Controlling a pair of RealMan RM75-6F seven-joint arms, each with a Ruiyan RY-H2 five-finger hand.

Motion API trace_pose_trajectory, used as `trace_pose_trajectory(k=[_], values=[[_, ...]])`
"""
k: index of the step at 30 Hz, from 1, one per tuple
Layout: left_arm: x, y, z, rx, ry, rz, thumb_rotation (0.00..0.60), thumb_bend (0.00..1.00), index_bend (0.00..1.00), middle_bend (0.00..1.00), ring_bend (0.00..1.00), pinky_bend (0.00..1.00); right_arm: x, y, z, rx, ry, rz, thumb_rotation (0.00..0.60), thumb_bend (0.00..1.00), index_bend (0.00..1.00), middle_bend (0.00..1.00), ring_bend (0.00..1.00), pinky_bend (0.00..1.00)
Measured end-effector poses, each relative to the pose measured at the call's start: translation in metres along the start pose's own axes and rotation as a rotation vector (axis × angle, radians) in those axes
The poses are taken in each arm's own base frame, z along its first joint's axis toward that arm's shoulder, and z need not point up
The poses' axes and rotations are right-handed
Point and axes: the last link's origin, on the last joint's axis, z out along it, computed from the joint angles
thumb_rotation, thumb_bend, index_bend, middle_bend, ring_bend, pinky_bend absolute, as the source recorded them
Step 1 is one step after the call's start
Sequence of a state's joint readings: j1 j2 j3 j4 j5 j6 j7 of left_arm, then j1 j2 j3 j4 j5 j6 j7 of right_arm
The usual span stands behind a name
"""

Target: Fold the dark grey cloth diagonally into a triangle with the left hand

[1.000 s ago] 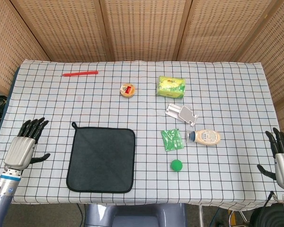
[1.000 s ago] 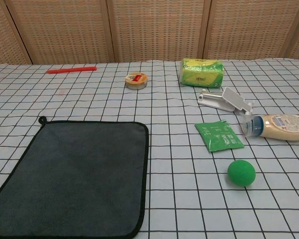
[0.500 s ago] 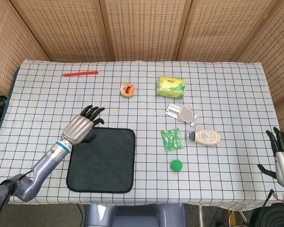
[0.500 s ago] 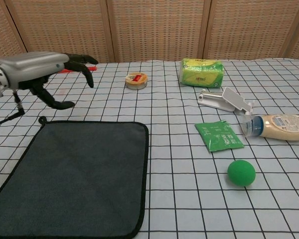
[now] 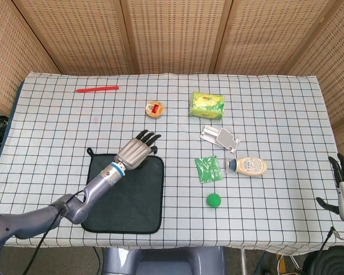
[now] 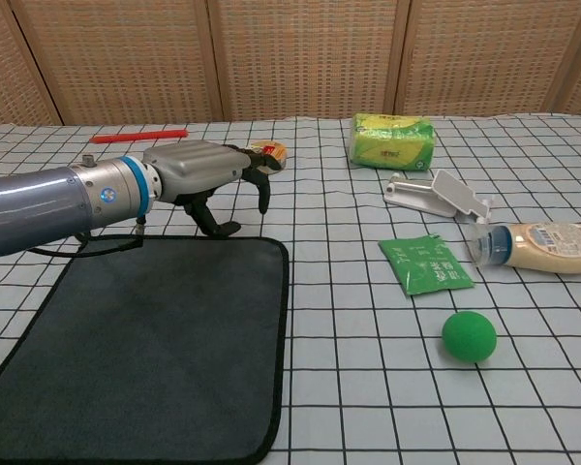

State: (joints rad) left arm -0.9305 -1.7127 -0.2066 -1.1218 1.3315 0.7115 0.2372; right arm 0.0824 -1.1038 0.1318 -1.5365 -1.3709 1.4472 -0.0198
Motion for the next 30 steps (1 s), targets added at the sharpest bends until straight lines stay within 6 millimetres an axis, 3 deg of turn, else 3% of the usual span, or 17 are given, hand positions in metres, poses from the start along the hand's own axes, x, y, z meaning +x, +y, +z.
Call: trace_pose_trajectory(k=[12,30], values=[[-0.016,0.017,0.026,0.009,-0.046,0.012,0.600,0.47,0.38,0.00,0.00,0.00,-0.002,0.004,0.003,-0.013,-0.009,0.005,0.600,0.00,0.00,0.00,0.00,0.00],[-0.030,0.026,0.033,0.021,-0.056,0.018,0.600,0.47,0.43,0.00,0.00,0.00,-0.001,0.006,0.004,-0.017,-0.010,0.013,0.600,0.00,0.00,0.00,0.00,0.00]])
